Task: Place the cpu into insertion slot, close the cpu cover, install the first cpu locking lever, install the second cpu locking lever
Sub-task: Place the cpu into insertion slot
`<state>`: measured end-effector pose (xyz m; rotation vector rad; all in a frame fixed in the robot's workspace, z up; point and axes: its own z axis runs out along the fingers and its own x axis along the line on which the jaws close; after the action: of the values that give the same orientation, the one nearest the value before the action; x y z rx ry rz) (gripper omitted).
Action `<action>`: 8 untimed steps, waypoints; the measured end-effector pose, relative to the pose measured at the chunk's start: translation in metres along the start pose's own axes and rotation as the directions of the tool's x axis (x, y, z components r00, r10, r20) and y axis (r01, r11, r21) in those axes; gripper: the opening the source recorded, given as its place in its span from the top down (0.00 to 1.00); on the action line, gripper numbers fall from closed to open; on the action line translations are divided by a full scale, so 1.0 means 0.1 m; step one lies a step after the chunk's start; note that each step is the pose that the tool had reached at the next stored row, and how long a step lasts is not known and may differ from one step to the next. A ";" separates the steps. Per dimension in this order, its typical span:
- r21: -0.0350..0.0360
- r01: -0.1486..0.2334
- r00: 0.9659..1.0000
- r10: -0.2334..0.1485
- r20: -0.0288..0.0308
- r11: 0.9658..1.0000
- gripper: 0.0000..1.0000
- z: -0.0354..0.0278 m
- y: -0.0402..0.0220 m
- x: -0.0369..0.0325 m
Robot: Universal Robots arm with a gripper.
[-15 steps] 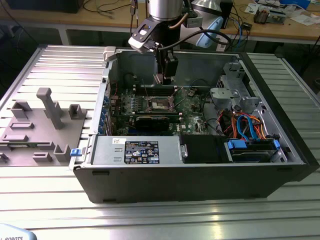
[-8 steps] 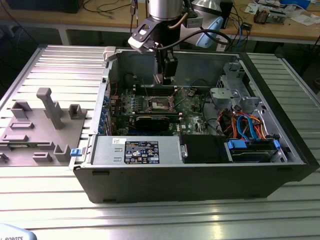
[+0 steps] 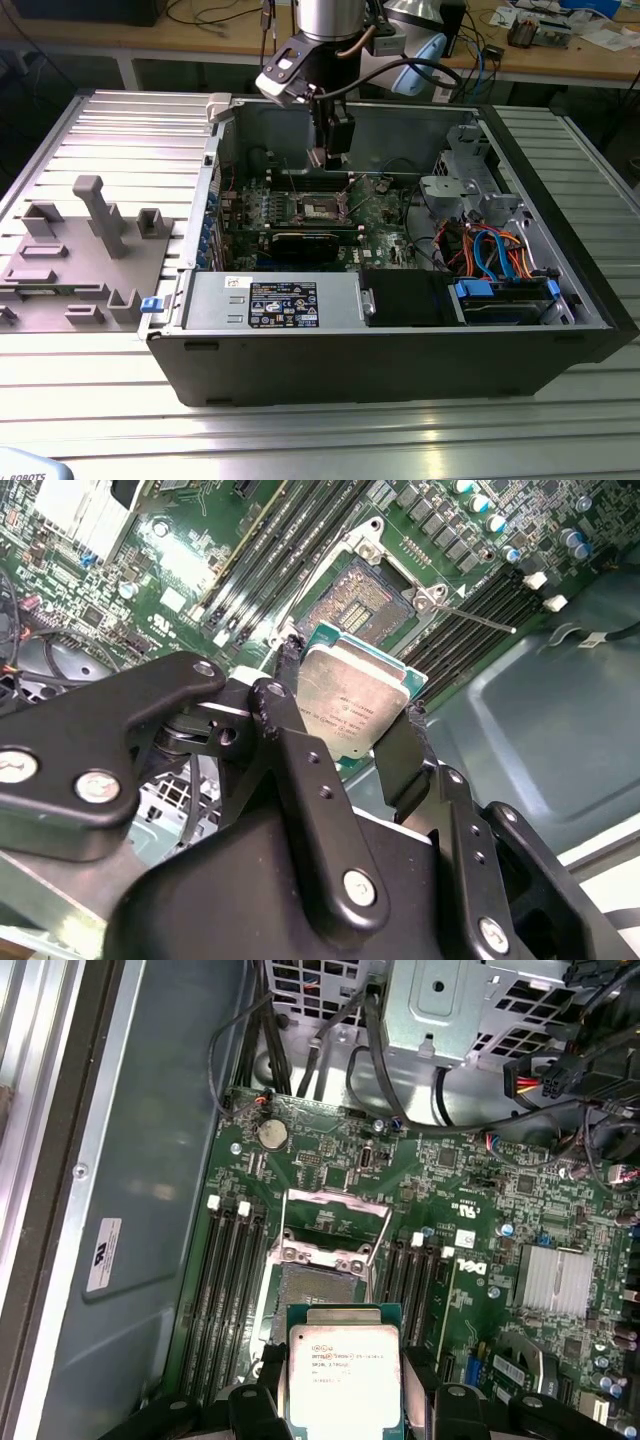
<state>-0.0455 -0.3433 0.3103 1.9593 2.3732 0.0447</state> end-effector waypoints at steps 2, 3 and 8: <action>0.000 -0.003 1.000 0.003 0.001 1.000 0.46 0.000 0.000 0.000; 0.000 -0.005 1.000 0.005 0.001 1.000 0.46 0.000 0.000 0.000; 0.001 -0.014 1.000 0.014 0.003 1.000 0.46 0.000 0.000 0.000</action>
<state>-0.0456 -0.3433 0.3104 1.9750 2.3583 0.0416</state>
